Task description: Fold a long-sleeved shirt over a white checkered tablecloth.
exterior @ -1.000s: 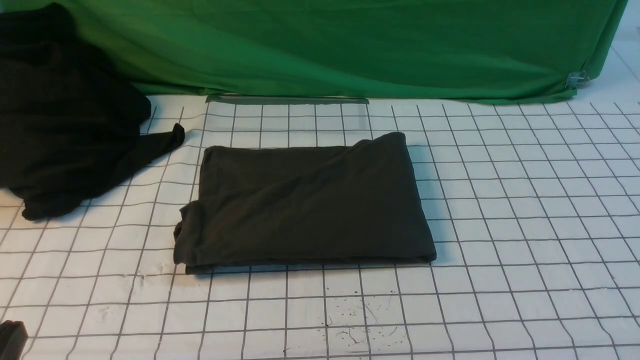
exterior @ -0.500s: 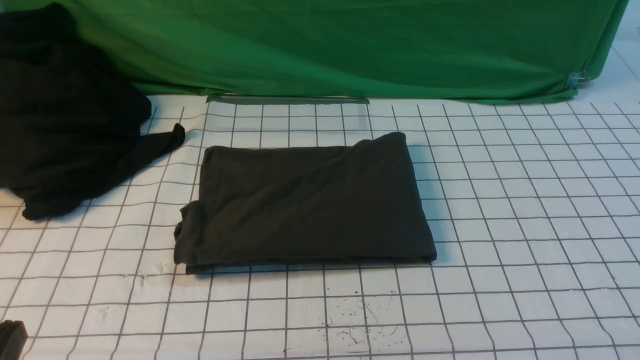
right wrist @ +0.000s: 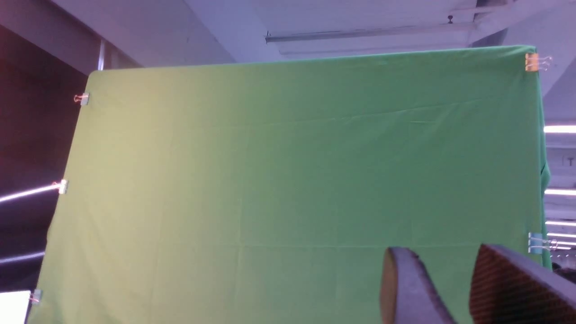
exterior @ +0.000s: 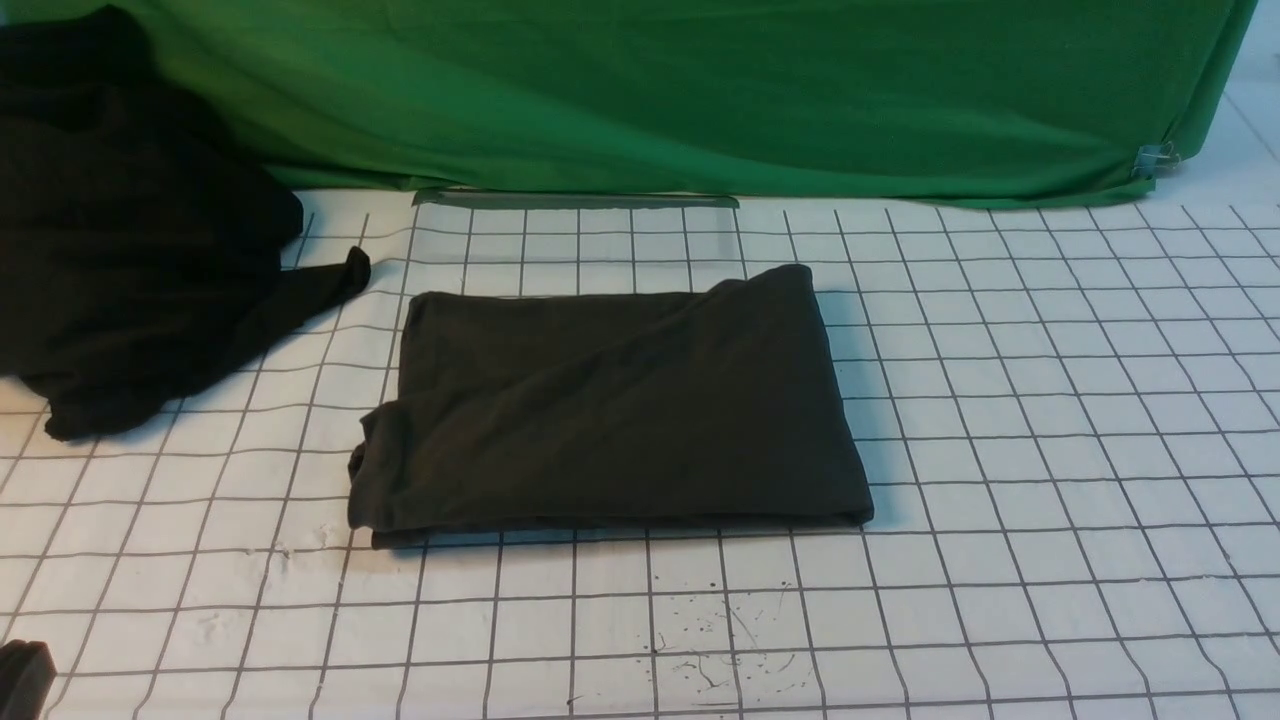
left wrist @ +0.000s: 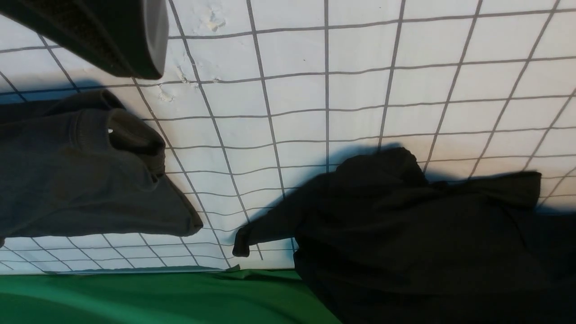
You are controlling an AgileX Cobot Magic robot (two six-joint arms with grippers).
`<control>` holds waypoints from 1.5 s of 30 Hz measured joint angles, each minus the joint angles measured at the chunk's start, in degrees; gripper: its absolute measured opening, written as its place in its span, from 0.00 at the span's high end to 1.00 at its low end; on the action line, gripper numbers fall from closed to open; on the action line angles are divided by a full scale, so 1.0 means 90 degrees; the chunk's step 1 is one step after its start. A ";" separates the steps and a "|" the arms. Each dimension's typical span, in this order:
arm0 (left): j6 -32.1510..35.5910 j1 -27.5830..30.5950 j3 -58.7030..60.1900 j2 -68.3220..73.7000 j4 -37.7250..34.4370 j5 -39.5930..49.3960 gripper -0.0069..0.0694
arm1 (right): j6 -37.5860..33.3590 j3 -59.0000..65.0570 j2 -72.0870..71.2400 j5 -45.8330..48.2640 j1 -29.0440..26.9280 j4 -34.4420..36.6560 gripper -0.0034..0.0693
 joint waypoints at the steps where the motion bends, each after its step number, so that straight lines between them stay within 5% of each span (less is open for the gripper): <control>1: 0.0000 0.0000 0.0000 0.0000 0.0006 0.0000 0.91 | -0.0013 0.0000 0.0000 0.0000 0.0000 0.0000 0.64; 7: -0.0020 0.0000 0.0000 0.0000 0.0012 0.0000 0.91 | -0.0065 0.0000 0.0000 0.0131 0.0000 -0.0124 0.63; 12: -0.0020 0.0000 0.0000 0.0000 0.0018 0.0000 0.91 | 0.0584 0.0000 0.0000 0.1104 0.0000 -0.1184 0.62; 21: -0.0020 0.0000 0.0000 0.0000 0.0018 0.0000 0.91 | 0.0707 0.0069 0.0000 0.2861 -0.0038 -0.1286 0.62; 32: -0.0020 0.0000 0.0000 -0.0006 0.0018 0.0007 0.91 | 0.0520 0.2326 0.0019 0.2993 -0.2261 -0.1344 0.62; 45: -0.0020 0.0000 0.0000 -0.0009 0.0018 0.0007 0.91 | 0.0514 0.2358 0.0019 0.2964 -0.2421 -0.1344 0.62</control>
